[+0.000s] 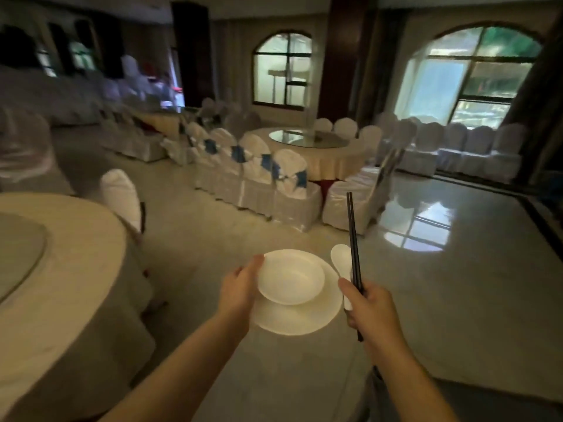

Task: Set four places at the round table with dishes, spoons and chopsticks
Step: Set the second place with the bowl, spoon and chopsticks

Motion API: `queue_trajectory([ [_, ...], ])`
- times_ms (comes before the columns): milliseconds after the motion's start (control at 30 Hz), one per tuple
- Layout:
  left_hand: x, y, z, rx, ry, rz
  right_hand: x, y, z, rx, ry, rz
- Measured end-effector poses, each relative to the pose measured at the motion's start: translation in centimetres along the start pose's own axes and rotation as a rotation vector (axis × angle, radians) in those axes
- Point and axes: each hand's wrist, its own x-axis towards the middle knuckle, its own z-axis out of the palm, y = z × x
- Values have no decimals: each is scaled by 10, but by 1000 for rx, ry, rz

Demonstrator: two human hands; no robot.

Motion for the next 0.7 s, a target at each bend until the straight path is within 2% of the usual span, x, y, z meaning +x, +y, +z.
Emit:
queue_trajectory([
  [167, -8, 19, -117, -35, 260, 112, -20, -22, 109, 30, -260, -49],
  [333, -46, 30, -234, -83, 486, 139, -71, -40, 214, 27, -481, -101],
  [700, -206, 21, -504, -305, 846, 152, -292, -81, 416, 28, -892, -179],
])
